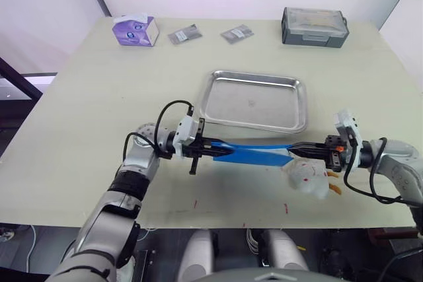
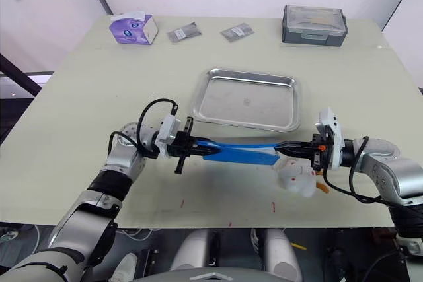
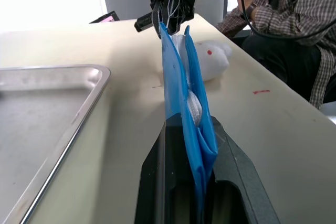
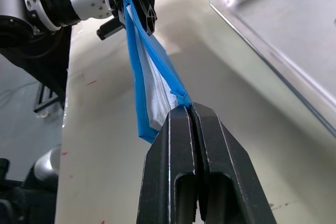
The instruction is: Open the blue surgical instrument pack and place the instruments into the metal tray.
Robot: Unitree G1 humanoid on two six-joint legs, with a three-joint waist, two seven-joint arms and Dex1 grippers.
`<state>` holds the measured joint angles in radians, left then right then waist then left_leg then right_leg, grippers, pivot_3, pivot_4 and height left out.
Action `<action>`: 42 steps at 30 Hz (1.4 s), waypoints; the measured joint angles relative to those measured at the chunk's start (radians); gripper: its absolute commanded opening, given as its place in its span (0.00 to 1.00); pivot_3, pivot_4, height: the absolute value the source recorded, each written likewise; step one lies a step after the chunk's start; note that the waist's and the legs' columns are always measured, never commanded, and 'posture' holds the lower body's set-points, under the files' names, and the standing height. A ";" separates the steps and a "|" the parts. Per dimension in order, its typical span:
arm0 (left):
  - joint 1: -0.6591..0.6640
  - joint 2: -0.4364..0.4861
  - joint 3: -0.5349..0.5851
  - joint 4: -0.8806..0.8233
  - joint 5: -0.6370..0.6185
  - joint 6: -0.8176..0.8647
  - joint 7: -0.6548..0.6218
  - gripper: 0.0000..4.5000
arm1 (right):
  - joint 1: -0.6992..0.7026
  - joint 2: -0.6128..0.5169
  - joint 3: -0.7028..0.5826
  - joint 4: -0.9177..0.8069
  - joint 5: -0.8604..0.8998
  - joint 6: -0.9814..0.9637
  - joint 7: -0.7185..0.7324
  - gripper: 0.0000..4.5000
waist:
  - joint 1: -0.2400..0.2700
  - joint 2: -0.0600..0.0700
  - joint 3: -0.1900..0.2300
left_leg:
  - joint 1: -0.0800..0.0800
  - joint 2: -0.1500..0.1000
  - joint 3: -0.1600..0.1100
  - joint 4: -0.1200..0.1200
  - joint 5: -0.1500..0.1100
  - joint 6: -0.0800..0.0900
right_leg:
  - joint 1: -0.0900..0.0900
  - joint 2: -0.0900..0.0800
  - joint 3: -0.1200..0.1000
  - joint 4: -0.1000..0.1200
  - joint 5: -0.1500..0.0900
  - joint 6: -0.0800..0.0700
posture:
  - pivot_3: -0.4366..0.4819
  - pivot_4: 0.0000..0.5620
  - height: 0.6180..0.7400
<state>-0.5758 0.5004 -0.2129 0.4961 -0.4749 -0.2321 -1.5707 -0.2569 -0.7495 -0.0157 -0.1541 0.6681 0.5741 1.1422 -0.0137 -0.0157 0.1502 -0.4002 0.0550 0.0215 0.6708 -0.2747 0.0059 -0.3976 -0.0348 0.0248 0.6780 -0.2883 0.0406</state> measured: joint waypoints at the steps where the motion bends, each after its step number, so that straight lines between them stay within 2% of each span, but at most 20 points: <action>1: 0.000 0.001 0.003 -0.003 0.001 0.003 0.000 0.01 | 0.000 0.001 -0.001 -0.002 0.000 -0.004 -0.002 0.00 | 0.000 0.000 0.000 | 0.000 0.000 0.000 0.000 0.000 0.000 | 0.000 0.000 0.000 0.000 0.000 0.000 | 0.48 0.27 0.98; 2: 0.002 0.001 0.007 -0.010 0.001 0.009 0.001 0.01 | 0.003 0.004 -0.005 -0.007 -0.001 -0.011 -0.008 0.00 | 0.000 0.000 0.000 | 0.000 0.000 0.000 0.000 0.000 0.000 | 0.000 0.000 0.000 0.000 0.000 0.000 | 0.48 0.27 0.98; 5: 0.009 0.000 0.017 -0.039 0.004 0.034 0.005 0.00 | 0.039 0.008 -0.040 -0.044 0.000 -0.027 -0.024 0.17 | 0.003 0.000 0.000 | -0.001 0.000 0.000 0.000 0.000 0.000 | 0.000 0.000 0.000 0.000 0.000 0.000 | 0.48 0.27 0.98; 9: 0.057 0.011 0.029 -0.073 0.009 0.079 0.016 0.00 | 0.165 -0.026 -0.157 -0.120 0.016 -0.033 -0.039 0.62 | 0.007 0.000 0.000 | -0.001 -0.001 0.000 0.000 0.000 0.000 | 0.000 0.000 0.001 0.000 0.000 0.000 | 0.48 0.27 0.98; 13: 0.067 0.007 0.048 -0.096 0.019 0.096 0.023 0.00 | 0.259 -0.032 -0.250 -0.200 0.066 -0.020 -0.050 0.98 | 0.001 0.000 0.000 | -0.001 -0.001 0.000 0.000 0.000 0.000 | 0.000 0.001 0.001 0.000 0.000 0.000 | 0.48 0.27 0.98; 20: 0.069 0.005 0.051 -0.094 0.029 0.097 0.016 0.00 | 0.415 -0.062 -0.293 -0.262 0.042 -0.015 -0.064 0.98 | 0.002 0.000 0.000 | -0.001 -0.001 0.000 0.000 0.000 0.000 | 0.000 0.001 0.001 0.000 0.000 0.000 | 0.48 0.27 0.98; 24: 0.067 0.005 0.056 -0.092 0.035 0.096 0.013 0.00 | 0.453 -0.072 -0.282 -0.265 -0.006 -0.038 -0.070 0.98 | 0.000 0.000 0.000 | 0.000 -0.001 0.000 0.000 0.000 0.000 | 0.000 0.001 0.002 0.000 0.000 0.000 | 0.48 0.27 0.98; 31: 0.057 0.001 0.056 -0.068 0.040 0.074 0.005 0.00 | 0.488 -0.024 -0.145 -0.215 -0.210 -0.152 -0.163 0.98 | 0.000 0.000 0.000 | 0.000 -0.001 0.001 0.000 0.000 0.000 | 0.000 0.001 0.002 0.000 0.000 0.000 | 0.48 0.27 0.98; 32: 0.057 0.001 0.056 -0.067 0.040 0.073 0.005 0.00 | 0.487 -0.022 -0.144 -0.215 -0.216 -0.155 -0.168 0.90 | 0.000 0.000 0.000 | 0.000 -0.001 0.001 0.000 0.000 0.000 | 0.000 0.001 0.002 0.000 0.000 0.000 | 0.48 0.27 0.98; 34: 0.055 -0.001 0.055 -0.060 0.040 0.069 0.004 0.00 | 0.486 -0.022 -0.136 -0.210 -0.233 -0.170 -0.174 0.80 | 0.000 0.000 0.000 | 0.000 -0.001 0.001 0.000 0.000 0.000 | 0.001 0.001 0.002 0.000 0.000 0.000 | 0.48 0.27 0.98; 42: 0.055 -0.001 0.054 -0.053 0.040 0.049 0.004 0.00 | 0.500 -0.016 -0.136 -0.200 -0.230 -0.210 -0.168 0.06 | 0.000 0.000 0.000 | 0.001 -0.001 0.000 0.000 0.000 0.000 | 0.001 0.001 0.002 0.000 0.000 0.000 | 0.48 0.27 0.98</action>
<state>-0.5204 0.4993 -0.1594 0.4430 -0.4347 -0.1835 -1.5670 0.2435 -0.7658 -0.1520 -0.3536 0.4377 0.3646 0.9738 -0.0136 -0.0161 0.1497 -0.3996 0.0544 0.0219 0.6707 -0.2749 0.0061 -0.3963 -0.0334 0.0266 0.6776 -0.2884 0.0407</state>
